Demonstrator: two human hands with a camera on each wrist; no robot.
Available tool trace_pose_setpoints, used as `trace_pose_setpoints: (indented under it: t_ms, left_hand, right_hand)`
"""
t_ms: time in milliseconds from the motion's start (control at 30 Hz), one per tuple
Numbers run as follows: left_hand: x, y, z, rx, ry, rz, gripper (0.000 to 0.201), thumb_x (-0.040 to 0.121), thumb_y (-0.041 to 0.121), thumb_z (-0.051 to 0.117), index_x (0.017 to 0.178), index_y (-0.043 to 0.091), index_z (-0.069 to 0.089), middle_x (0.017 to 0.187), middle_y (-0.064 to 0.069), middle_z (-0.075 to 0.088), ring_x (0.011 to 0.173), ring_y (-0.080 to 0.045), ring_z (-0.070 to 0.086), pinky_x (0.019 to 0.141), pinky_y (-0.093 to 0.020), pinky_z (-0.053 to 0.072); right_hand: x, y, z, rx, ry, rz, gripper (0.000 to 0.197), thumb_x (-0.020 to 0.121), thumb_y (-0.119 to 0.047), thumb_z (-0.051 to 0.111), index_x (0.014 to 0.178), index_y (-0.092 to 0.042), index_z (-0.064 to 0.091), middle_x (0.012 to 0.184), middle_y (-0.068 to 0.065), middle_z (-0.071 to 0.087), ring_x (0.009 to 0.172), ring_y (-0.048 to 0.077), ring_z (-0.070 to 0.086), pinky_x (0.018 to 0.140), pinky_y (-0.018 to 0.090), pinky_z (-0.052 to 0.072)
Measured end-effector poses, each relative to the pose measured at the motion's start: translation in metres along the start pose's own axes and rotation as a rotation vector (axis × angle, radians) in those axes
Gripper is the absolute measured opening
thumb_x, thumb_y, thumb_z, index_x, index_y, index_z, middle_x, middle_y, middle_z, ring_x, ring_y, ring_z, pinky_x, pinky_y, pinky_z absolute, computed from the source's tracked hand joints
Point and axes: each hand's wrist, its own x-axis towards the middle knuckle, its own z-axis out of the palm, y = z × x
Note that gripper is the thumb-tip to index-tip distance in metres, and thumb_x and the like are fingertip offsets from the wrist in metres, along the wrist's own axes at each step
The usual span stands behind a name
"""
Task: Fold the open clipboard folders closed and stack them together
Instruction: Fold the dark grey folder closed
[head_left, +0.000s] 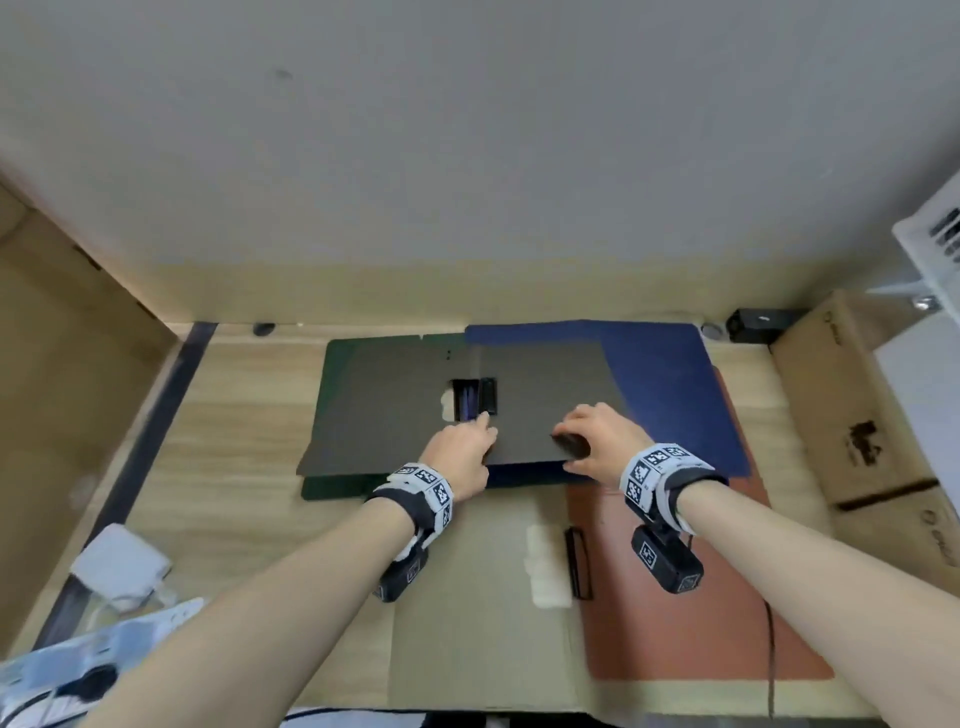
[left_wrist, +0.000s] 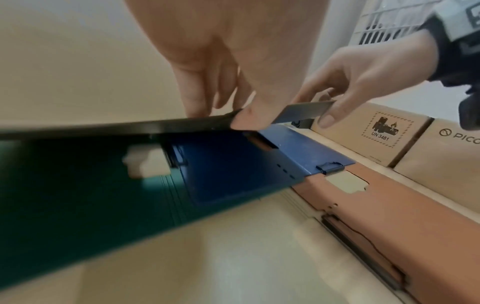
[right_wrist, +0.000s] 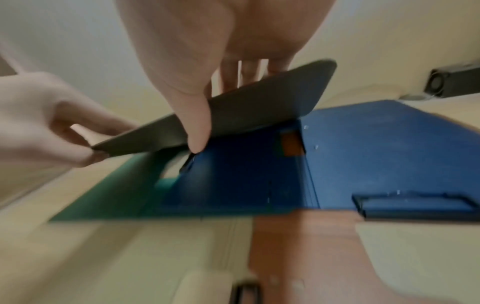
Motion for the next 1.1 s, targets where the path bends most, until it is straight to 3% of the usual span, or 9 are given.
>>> trace_pose_setpoints:
  t_ms: [200,367,500,600,667,767,900,1100]
  left_hand:
    - [0.005,0.006,0.057,0.105,-0.147,-0.028,0.042,0.080,0.003,0.058,0.122,0.004,0.052,0.124,-0.015,0.050,0.112,-0.036,0.056,0.083,-0.043,0.048]
    - [0.007,0.000,0.089,0.166,-0.187,-0.004,0.044,0.081,0.000,0.058,0.124,0.001,0.050,0.129,-0.018,0.046,0.112,-0.035,0.054,0.081,-0.043,0.048]
    - [0.002,-0.018,0.098,-0.030,-0.213,-0.034,0.042,0.083,0.002,0.046,0.123,0.008,0.055,0.145,-0.010,0.044,0.117,-0.038,0.056,0.090,-0.046,0.051]
    - [-0.003,-0.046,0.087,-0.169,-0.149,-0.066,0.038,0.081,0.008,0.047,0.117,0.012,0.057,0.127,-0.006,0.059,0.113,-0.033,0.058,0.088,-0.046,0.053]
    - [-0.006,-0.072,0.075,-0.230,-0.102,-0.167,0.035,0.083,0.012,0.051,0.116,0.012,0.059,0.121,-0.006,0.062,0.111,-0.030,0.060,0.088,-0.043,0.052]
    - [-0.010,-0.118,0.063,-0.288,-0.024,-0.407,0.045,0.086,0.019,0.057,0.131,0.014,0.054,0.134,-0.007,0.057,0.122,-0.029,0.055,0.101,-0.041,0.046]
    - [-0.014,-0.170,0.064,-0.387,0.060,-0.693,0.059,0.085,0.021,0.064,0.140,0.008,0.046,0.141,-0.013,0.048,0.128,-0.032,0.050,0.105,-0.038,0.042]
    - [-0.010,-0.195,0.077,-0.477,0.127,-0.867,0.068,0.078,0.029,0.073,0.137,0.008,0.047,0.137,-0.013,0.045,0.128,-0.033,0.046,0.107,-0.038,0.040]
  right_hand:
    - [0.004,0.000,0.064,-0.053,-0.107,-0.007,0.065,0.077,-0.030,0.072,0.135,-0.028,0.044,0.132,-0.002,0.038,0.122,0.021,0.038,0.089,0.037,0.047]
    - [0.020,0.006,0.092,0.045,-0.150,0.012,0.038,0.090,-0.036,0.055,0.125,-0.021,0.058,0.127,0.004,0.045,0.119,0.025,0.050,0.096,0.040,0.045]
    - [0.041,0.002,0.096,0.092,-0.086,0.000,0.033,0.090,-0.034,0.055,0.120,-0.020,0.060,0.122,0.004,0.050,0.116,0.025,0.051,0.092,0.039,0.048]
    - [0.060,-0.007,0.095,0.109,-0.021,0.015,0.039,0.088,-0.036,0.058,0.124,-0.022,0.057,0.129,0.003,0.047,0.123,0.024,0.047,0.093,0.041,0.049]
    - [0.073,-0.014,0.092,0.113,0.019,0.010,0.050,0.087,-0.039,0.060,0.132,-0.020,0.051,0.140,0.002,0.042,0.130,0.024,0.042,0.100,0.041,0.046]
    - [0.093,-0.025,0.090,0.092,0.029,-0.010,0.071,0.086,-0.046,0.062,0.145,-0.018,0.035,0.155,0.003,0.027,0.141,0.025,0.030,0.113,0.040,0.034]
    - [0.108,-0.032,0.098,0.022,-0.012,0.045,0.091,0.082,-0.054,0.065,0.152,-0.020,0.018,0.163,0.002,0.007,0.149,0.022,0.011,0.118,0.038,0.022]
    - [0.110,-0.034,0.109,0.020,-0.039,0.097,0.101,0.079,-0.056,0.067,0.154,-0.024,0.008,0.164,-0.002,-0.003,0.151,0.018,0.002,0.120,0.040,0.021]
